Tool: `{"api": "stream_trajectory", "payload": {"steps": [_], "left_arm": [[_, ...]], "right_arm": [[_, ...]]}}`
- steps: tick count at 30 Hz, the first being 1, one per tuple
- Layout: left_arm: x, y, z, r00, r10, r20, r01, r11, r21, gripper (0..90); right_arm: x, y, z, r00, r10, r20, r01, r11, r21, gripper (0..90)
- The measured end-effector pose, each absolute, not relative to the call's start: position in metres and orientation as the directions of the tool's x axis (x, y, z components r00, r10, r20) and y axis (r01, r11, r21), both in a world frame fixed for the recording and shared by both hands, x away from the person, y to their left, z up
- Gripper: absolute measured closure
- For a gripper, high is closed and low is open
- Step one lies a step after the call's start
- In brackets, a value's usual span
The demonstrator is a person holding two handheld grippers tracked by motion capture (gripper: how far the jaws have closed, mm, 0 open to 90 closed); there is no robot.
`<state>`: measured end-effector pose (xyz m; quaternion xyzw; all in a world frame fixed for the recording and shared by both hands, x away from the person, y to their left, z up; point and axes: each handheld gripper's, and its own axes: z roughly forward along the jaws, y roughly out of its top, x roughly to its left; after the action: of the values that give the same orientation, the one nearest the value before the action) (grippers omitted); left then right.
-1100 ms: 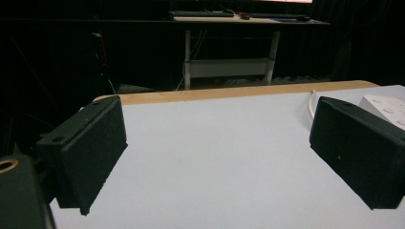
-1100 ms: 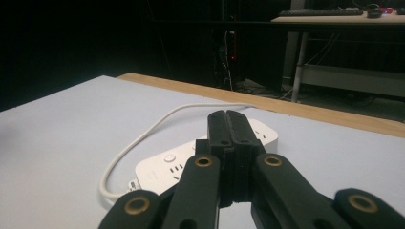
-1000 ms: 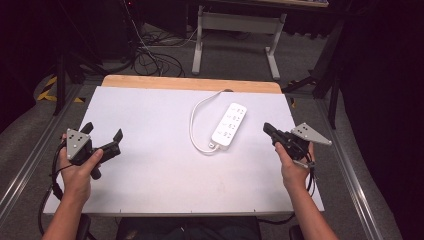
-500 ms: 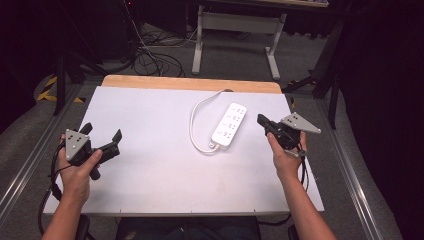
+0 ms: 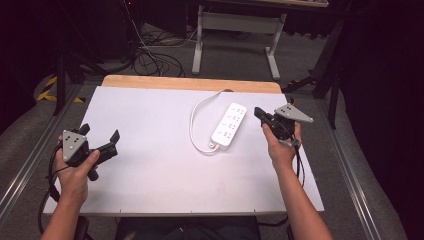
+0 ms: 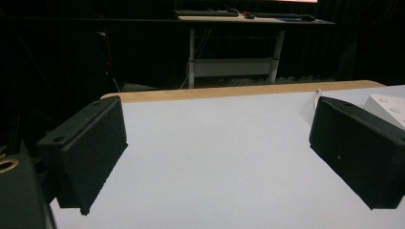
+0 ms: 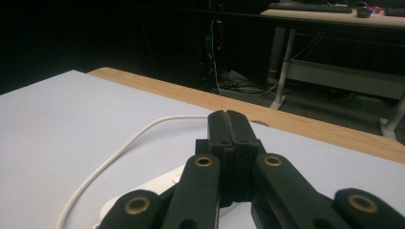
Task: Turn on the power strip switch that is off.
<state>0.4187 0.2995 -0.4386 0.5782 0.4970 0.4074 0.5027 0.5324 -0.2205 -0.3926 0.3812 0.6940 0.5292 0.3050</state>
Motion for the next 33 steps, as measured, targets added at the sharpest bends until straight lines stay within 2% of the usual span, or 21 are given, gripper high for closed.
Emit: {"api": "stream_trajectory", "payload": {"steps": [15, 33], "left_arm": [[0.417, 0.301, -0.44, 0.168, 0.986, -0.021, 0.172, -0.009, 0.985, 6.0], [0.412, 0.305, -0.44, 0.157, 0.987, -0.017, 0.168, -0.01, 0.986, 5.3]], "right_arm": [[0.549, -0.214, -0.396, -0.506, 0.862, -0.031, 0.231, 0.17, 0.958, 90.0], [0.56, -0.201, -0.399, -0.527, 0.849, -0.036, 0.243, 0.192, 0.951, 90.0]]}}
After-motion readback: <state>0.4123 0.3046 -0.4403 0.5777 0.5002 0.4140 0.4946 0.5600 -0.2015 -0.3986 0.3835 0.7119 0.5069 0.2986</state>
